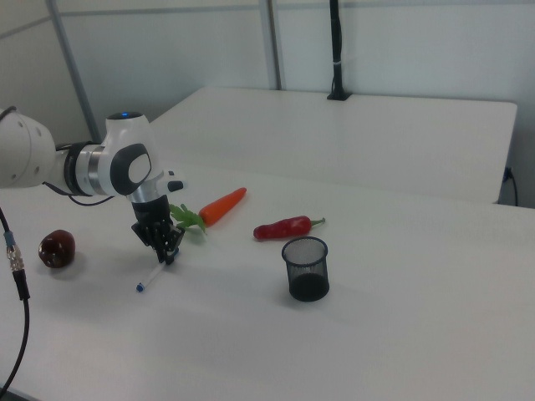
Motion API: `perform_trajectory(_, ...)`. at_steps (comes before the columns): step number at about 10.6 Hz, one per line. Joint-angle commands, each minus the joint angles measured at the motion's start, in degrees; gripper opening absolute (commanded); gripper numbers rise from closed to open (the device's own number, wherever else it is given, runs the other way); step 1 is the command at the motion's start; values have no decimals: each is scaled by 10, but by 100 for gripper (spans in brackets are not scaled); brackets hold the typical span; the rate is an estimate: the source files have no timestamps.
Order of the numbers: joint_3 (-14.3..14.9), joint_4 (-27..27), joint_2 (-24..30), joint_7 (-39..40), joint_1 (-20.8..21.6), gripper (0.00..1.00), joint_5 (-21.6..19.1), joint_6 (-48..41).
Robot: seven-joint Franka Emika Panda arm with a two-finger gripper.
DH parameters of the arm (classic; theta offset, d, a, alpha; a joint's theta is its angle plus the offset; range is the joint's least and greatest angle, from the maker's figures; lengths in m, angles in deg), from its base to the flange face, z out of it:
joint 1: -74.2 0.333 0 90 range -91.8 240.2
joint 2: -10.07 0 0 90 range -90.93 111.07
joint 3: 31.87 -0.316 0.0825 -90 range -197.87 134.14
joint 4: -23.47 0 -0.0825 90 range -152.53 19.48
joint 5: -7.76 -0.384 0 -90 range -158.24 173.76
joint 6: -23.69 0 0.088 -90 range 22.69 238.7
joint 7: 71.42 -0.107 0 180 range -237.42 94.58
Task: Place marker
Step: 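Close the gripper on the marker near its blue cap, then lift the marker and carry it toward the black mesh pen cup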
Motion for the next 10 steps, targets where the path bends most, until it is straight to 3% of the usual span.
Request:
perform_trajectory(1, 5, -3, 3, -17, 7, 11, 10, 9)
perform_trajectory(5, 4, 11, 39, -38, 12, 11, 9, -46)
perform_trajectory(10, 5, 98, 92, -60, 5, 11, 0, -187)
